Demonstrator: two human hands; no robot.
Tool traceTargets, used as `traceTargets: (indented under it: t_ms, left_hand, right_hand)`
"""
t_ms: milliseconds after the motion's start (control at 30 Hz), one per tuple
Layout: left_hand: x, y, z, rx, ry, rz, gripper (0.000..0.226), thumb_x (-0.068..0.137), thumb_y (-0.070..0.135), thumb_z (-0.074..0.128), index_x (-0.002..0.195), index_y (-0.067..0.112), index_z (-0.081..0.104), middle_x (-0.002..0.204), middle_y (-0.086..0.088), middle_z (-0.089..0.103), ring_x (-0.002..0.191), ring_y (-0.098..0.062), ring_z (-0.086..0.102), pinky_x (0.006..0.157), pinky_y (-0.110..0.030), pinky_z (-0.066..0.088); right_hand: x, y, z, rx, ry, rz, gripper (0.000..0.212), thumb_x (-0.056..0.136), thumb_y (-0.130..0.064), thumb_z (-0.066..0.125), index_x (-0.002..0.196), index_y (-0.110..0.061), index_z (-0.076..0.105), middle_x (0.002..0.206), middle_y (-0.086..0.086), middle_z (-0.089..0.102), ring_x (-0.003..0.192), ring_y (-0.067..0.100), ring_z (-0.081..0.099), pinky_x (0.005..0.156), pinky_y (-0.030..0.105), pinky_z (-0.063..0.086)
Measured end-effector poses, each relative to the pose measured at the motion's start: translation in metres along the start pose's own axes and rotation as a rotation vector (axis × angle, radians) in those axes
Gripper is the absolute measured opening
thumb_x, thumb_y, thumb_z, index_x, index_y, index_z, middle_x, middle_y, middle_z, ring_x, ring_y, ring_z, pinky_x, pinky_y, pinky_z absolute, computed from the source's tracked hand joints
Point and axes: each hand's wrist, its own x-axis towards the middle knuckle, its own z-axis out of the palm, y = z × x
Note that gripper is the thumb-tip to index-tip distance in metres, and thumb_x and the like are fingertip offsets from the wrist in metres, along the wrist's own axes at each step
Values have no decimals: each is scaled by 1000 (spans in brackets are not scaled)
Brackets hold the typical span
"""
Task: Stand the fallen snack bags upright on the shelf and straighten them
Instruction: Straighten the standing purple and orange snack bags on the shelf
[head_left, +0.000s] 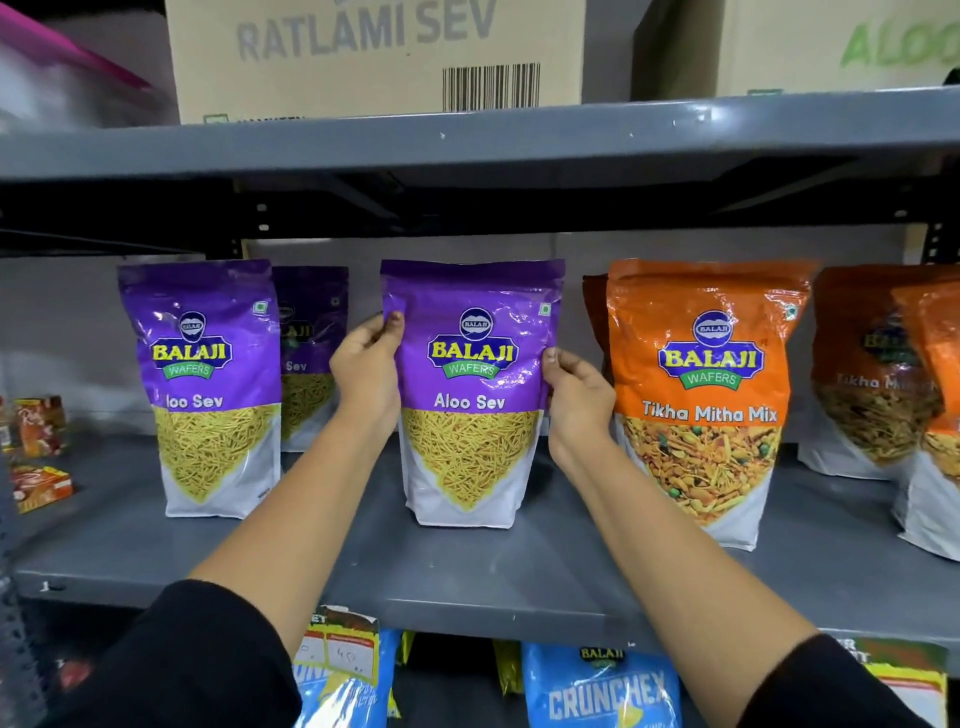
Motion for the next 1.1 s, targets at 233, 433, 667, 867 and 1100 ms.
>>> traceTargets:
  t_ms: [233, 433, 667, 867, 1100]
  left_hand:
    - [-20, 12, 20, 187, 291, 435, 26, 89, 11, 61, 115, 7, 63, 105, -5, 64, 85, -4, 58, 82, -14, 44]
    - [-108, -17, 89, 241, -219, 501, 14, 93, 11, 57, 99, 22, 62, 93, 8, 63, 80, 0, 56, 75, -14, 45]
    - [-127, -79, 142, 286, -319, 23, 30, 96, 24, 57, 121, 9, 62, 116, -1, 67, 106, -14, 66, 89, -29, 57]
    - [-120, -78, 159, 234, -130, -27, 19, 91, 21, 66, 102, 8, 72, 96, -5, 73, 88, -17, 68, 73, -27, 56]
    - [-124, -76, 163, 338, -14, 54, 24, 91, 25, 65, 106, 7, 71, 101, -6, 72, 93, -18, 66, 75, -24, 54]
  right_hand:
    - [-34, -40, -29, -374, -82, -285, 22, 99, -17, 55, 119, -14, 63, 105, 3, 72, 93, 14, 69, 80, 32, 58]
    - [-23, -104, -117, -331, 256, -699, 14, 98, -25, 55, 105, -23, 67, 105, 5, 70, 88, 13, 65, 79, 26, 54]
    - [24, -123, -188, -332, 152, -128, 21, 100, -23, 53, 90, -10, 67, 67, -4, 72, 59, 9, 64, 47, 18, 46]
    - [26, -135, -199, -307, -60, -69, 24, 101, -24, 52, 90, -9, 67, 56, -8, 68, 43, 1, 59, 45, 19, 47]
    - [30, -124, -197, -657, 249, -501, 19, 98, -24, 56, 100, -9, 69, 92, 0, 69, 87, 14, 67, 74, 25, 55]
